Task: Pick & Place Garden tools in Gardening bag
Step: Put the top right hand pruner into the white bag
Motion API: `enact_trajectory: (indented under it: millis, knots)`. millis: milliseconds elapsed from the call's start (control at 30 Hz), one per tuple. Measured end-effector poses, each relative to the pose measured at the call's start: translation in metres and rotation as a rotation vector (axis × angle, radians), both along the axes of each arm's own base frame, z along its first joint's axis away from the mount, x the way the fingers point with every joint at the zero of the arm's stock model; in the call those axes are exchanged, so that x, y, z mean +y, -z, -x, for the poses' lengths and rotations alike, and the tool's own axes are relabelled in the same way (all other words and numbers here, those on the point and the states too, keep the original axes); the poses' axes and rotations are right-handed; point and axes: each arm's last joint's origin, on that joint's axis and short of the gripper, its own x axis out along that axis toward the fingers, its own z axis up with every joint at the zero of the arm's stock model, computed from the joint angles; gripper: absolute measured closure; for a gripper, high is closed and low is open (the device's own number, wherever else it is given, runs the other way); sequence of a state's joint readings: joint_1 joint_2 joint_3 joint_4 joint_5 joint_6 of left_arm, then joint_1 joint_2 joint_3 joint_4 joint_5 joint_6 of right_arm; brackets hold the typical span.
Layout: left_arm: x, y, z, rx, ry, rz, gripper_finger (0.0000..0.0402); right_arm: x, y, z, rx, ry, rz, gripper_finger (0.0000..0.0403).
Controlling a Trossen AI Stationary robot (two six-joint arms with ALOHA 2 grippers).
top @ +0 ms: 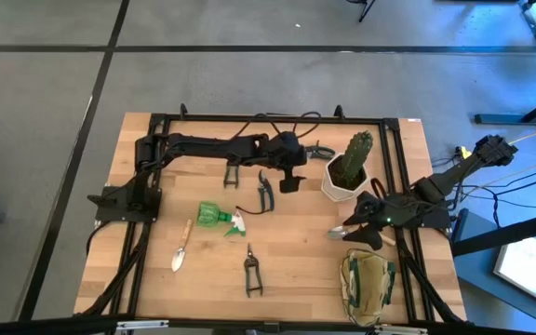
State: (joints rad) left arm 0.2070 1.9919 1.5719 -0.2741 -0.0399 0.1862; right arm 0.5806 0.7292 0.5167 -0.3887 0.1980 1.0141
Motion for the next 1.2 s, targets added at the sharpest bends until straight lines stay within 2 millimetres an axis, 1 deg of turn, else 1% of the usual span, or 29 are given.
enact_trajectory:
  millis: [167, 367, 433, 500, 567, 633, 733, 833, 933, 1033, 1067, 1200]
  knots:
    - [0.003, 0.001, 0.002, 0.012, -0.053, 0.012, 0.0025, 0.001, -0.003, -0.001, -0.029, -0.003, -0.014, 0.0080]
    - [0.015, 0.001, 0.005, 0.000, -0.059, 0.065, 0.0025, 0.002, -0.003, -0.001, -0.021, -0.032, -0.027, 0.0080]
    - [0.021, 0.002, 0.006, 0.006, -0.033, 0.069, 0.0030, 0.002, -0.003, -0.001, -0.017, -0.043, -0.033, 0.0080]
    - [0.028, 0.002, 0.009, 0.016, 0.018, 0.061, 0.0046, 0.003, -0.003, 0.000, -0.015, -0.054, -0.035, 0.0081]
    - [0.039, 0.003, 0.013, 0.022, 0.081, 0.062, 0.0073, 0.004, -0.003, 0.000, -0.015, -0.061, -0.035, 0.0081]
    - [0.054, 0.003, 0.018, 0.015, 0.108, 0.077, 0.0105, 0.005, -0.003, 0.001, -0.016, -0.067, -0.034, 0.0081]
    - [0.079, 0.002, 0.027, -0.019, 0.102, 0.096, 0.0150, 0.007, -0.003, 0.002, -0.023, -0.069, -0.023, 0.0081]
    - [0.104, -0.002, 0.036, -0.066, 0.068, 0.098, 0.0181, 0.008, -0.003, 0.003, -0.031, -0.076, -0.006, 0.0081]
    - [0.126, -0.005, 0.046, -0.114, 0.070, 0.181, 0.0196, 0.009, -0.003, 0.003, -0.034, -0.081, 0.000, 0.0081]
    - [0.140, -0.011, 0.048, -0.167, 0.096, 0.238, 0.0197, 0.009, -0.003, 0.004, -0.035, -0.086, 0.003, 0.0081]
    - [0.142, -0.010, 0.047, -0.171, 0.102, 0.247, 0.0196, 0.009, -0.003, 0.004, -0.035, -0.086, 0.005, 0.0081]
    - [0.146, -0.011, 0.026, -0.195, 0.138, 0.248, 0.0189, 0.009, -0.003, 0.004, -0.042, -0.099, 0.025, 0.0081]
